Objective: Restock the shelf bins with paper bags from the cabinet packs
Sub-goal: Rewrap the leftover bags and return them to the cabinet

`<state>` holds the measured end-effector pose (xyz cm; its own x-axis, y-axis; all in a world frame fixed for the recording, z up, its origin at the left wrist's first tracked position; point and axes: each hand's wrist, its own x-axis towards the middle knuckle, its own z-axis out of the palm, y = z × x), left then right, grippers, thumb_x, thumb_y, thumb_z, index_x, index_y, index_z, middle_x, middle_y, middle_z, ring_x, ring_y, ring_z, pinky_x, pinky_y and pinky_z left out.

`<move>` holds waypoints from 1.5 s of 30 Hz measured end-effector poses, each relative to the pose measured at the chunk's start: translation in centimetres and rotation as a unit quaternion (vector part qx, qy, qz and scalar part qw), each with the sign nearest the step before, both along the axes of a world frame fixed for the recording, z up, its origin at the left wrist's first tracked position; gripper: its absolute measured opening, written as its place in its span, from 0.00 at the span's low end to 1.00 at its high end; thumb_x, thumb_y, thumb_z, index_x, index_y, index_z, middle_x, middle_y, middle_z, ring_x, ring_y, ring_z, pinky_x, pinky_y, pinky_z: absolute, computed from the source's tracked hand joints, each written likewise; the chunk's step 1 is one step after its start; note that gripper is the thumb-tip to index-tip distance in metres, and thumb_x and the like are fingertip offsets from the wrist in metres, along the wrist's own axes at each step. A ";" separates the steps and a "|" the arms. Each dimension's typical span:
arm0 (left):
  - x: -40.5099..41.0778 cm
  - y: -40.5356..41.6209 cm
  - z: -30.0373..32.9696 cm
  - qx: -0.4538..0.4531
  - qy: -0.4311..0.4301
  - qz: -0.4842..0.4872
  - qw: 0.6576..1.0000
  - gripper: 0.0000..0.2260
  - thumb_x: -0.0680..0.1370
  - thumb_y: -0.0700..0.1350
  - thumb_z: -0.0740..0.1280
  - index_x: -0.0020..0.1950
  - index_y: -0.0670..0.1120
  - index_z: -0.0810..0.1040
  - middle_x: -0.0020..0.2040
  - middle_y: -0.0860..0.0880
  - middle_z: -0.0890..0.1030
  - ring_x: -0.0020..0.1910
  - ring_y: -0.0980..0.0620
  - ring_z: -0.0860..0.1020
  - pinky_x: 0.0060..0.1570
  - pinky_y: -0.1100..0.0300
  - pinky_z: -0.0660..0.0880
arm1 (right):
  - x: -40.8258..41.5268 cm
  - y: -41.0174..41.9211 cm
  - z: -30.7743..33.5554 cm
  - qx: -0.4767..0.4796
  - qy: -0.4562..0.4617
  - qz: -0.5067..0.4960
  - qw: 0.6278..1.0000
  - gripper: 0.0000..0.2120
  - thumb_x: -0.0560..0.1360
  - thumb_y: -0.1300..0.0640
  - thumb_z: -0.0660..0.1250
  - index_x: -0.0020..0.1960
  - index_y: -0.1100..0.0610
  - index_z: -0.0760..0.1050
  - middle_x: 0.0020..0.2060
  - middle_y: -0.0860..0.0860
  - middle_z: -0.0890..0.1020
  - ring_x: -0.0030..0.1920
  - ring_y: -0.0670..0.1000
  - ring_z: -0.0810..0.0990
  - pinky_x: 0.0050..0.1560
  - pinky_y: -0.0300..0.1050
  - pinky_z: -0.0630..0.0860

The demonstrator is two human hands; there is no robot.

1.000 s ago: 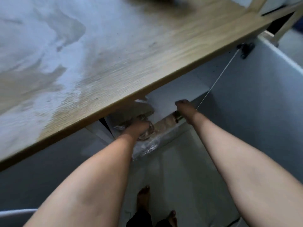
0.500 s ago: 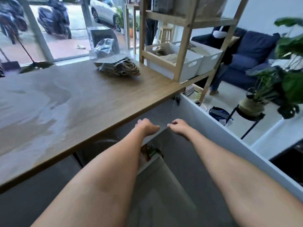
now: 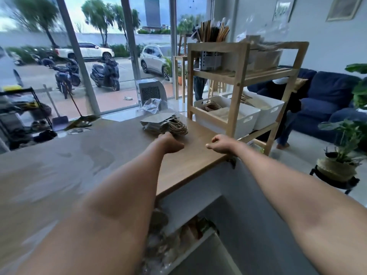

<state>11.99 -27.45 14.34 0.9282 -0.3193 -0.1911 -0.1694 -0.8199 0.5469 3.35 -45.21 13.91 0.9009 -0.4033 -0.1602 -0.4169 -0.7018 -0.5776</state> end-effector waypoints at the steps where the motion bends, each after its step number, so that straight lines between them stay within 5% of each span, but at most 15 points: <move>1: 1.4 0.3 0.2 -0.006 -0.006 0.008 1.000 0.38 0.70 0.58 0.70 0.74 0.42 0.65 0.72 0.40 0.68 0.70 0.42 0.69 0.70 0.52 0.67 | 1.1 -0.1 0.5 0.004 -0.005 0.006 1.000 0.23 0.76 0.46 0.66 0.65 0.60 0.73 0.63 0.56 0.76 0.63 0.56 0.75 0.67 0.52 0.70; 7: 8.1 1.0 0.3 -0.026 0.000 0.001 1.000 0.25 0.67 0.52 0.74 0.59 0.39 0.80 0.58 0.39 0.80 0.55 0.44 0.79 0.60 0.51 0.74 | 5.9 -1.3 2.0 0.016 -0.021 0.031 0.999 0.21 0.77 0.49 0.65 0.64 0.62 0.74 0.63 0.57 0.77 0.63 0.56 0.75 0.67 0.52 0.70; 12: 12.5 0.6 0.0 -0.057 0.038 0.019 0.997 0.04 0.79 0.41 0.63 0.45 0.42 0.75 0.47 0.43 0.75 0.48 0.51 0.68 0.44 0.64 0.70 | 12.3 -3.2 1.7 0.032 -0.017 0.028 0.999 0.21 0.78 0.52 0.64 0.65 0.64 0.73 0.65 0.59 0.75 0.65 0.57 0.73 0.66 0.49 0.69; 14: 14.5 0.2 -0.2 -0.058 0.031 0.032 0.997 0.07 0.82 0.41 0.58 0.49 0.43 0.74 0.52 0.42 0.74 0.51 0.50 0.68 0.46 0.65 0.69 | 15.1 -3.9 1.3 0.048 -0.022 0.021 0.998 0.20 0.78 0.53 0.64 0.64 0.66 0.73 0.64 0.61 0.76 0.65 0.58 0.74 0.66 0.48 0.69; 17: 17.3 0.2 -0.2 -0.067 -0.001 0.056 0.996 0.18 0.83 0.42 0.53 0.72 0.37 0.66 0.71 0.40 0.68 0.67 0.44 0.69 0.64 0.56 0.67 | 18.4 -4.2 0.9 0.061 -0.027 0.005 0.998 0.20 0.79 0.54 0.63 0.64 0.67 0.73 0.64 0.62 0.76 0.65 0.59 0.74 0.64 0.47 0.70; 21: 20.3 0.4 -0.7 -0.075 0.037 0.099 0.992 0.23 0.85 0.49 0.49 0.76 0.38 0.61 0.76 0.39 0.62 0.75 0.42 0.62 0.73 0.52 0.61 | 22.1 -5.0 0.1 0.099 -0.019 -0.008 0.995 0.19 0.80 0.54 0.61 0.64 0.65 0.74 0.66 0.59 0.74 0.66 0.57 0.72 0.54 0.41 0.65; 26: 23.6 -0.1 -1.8 -0.176 0.127 0.195 0.957 0.28 0.81 0.59 0.51 0.78 0.45 0.57 0.77 0.43 0.60 0.73 0.38 0.63 0.66 0.44 0.67 | 27.2 -6.3 -1.2 0.176 -0.011 -0.043 0.983 0.23 0.82 0.48 0.55 0.72 0.59 0.66 0.69 0.54 0.70 0.68 0.56 0.69 0.65 0.52 0.67; 30: 25.5 -0.6 -2.8 -0.234 0.183 0.235 0.926 0.32 0.79 0.65 0.51 0.78 0.48 0.57 0.77 0.45 0.61 0.71 0.41 0.67 0.64 0.48 0.69 | 31.9 -7.1 -2.5 0.274 -0.019 -0.083 0.958 0.18 0.82 0.47 0.50 0.66 0.53 0.67 0.57 0.52 0.69 0.53 0.51 0.70 0.60 0.51 0.66; 33: 27.5 -1.3 -3.6 -0.275 0.212 0.293 0.891 0.33 0.78 0.65 0.54 0.77 0.45 0.59 0.76 0.44 0.63 0.70 0.42 0.68 0.65 0.49 0.71 | 35.4 -7.7 -3.2 0.327 -0.007 -0.080 0.942 0.20 0.82 0.49 0.49 0.68 0.55 0.71 0.65 0.56 0.73 0.59 0.55 0.69 0.68 0.53 0.65; 39: 30.8 -2.3 -4.5 -0.336 0.224 0.380 0.832 0.31 0.79 0.62 0.59 0.75 0.44 0.62 0.74 0.43 0.65 0.70 0.44 0.68 0.63 0.52 0.73 | 41.2 -8.9 -5.2 0.328 0.064 -0.037 0.942 0.28 0.79 0.43 0.58 0.74 0.56 0.63 0.70 0.57 0.69 0.71 0.60 0.66 0.67 0.56 0.66; 45: 32.7 -2.4 -5.3 -0.346 0.247 0.415 0.804 0.36 0.72 0.59 0.71 0.74 0.46 0.63 0.72 0.40 0.65 0.68 0.42 0.70 0.55 0.51 0.75 | 44.5 -8.6 -6.8 0.338 0.167 0.051 0.925 0.39 0.71 0.38 0.69 0.76 0.51 0.59 0.71 0.57 0.67 0.68 0.59 0.69 0.64 0.54 0.70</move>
<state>44.66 -29.87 9.02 0.7416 0.1837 -0.6452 0.6576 -0.0086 0.7533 47.89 -53.84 7.13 0.7838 -0.0257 -0.6205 -0.6026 -0.2727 -0.7500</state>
